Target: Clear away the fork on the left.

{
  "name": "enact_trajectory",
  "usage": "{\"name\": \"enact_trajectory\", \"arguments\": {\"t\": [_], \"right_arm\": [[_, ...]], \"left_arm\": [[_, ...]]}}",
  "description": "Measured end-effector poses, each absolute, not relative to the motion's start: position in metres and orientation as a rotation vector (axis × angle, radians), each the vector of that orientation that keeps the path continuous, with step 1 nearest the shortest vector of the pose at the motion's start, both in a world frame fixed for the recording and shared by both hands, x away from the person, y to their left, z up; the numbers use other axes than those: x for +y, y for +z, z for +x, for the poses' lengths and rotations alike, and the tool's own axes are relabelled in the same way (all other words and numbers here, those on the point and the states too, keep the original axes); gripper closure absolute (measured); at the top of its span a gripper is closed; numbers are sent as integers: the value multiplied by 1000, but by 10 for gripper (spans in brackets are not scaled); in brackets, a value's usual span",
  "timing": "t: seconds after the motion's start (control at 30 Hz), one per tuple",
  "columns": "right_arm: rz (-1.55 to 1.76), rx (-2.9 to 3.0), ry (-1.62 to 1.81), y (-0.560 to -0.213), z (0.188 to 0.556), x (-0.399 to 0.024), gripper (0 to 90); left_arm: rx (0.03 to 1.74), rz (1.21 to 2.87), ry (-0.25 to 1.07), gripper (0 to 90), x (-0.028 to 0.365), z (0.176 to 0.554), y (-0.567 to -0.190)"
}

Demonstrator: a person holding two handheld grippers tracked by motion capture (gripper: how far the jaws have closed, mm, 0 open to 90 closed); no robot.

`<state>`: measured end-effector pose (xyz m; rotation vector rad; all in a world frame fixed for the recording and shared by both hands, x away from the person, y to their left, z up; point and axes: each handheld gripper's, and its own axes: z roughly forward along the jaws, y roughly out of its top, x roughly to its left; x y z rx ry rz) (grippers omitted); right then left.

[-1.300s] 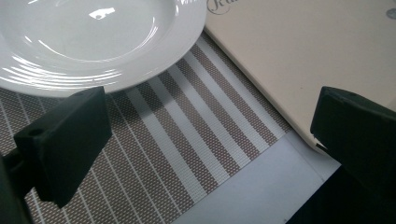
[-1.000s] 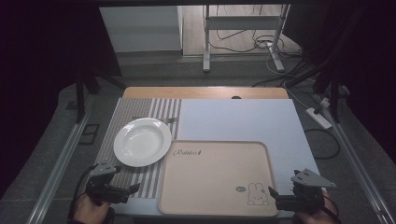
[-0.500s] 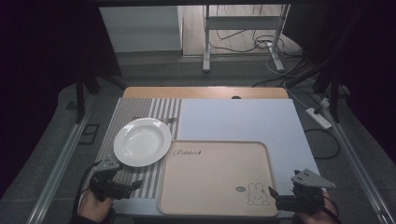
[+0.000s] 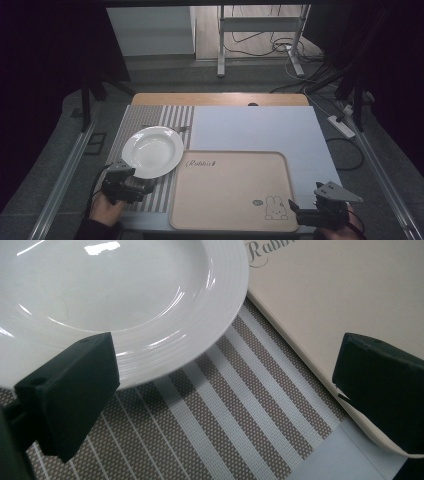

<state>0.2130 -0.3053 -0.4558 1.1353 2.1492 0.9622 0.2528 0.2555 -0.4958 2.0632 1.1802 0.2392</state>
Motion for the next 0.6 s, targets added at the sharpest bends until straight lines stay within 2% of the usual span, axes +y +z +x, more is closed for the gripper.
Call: {"name": "enact_trajectory", "arguments": {"t": [0.6], "right_arm": [[1135,2165,947,-457,214,-304,0]], "left_arm": [[1191,2105,288,0,246,307,-499]]}}
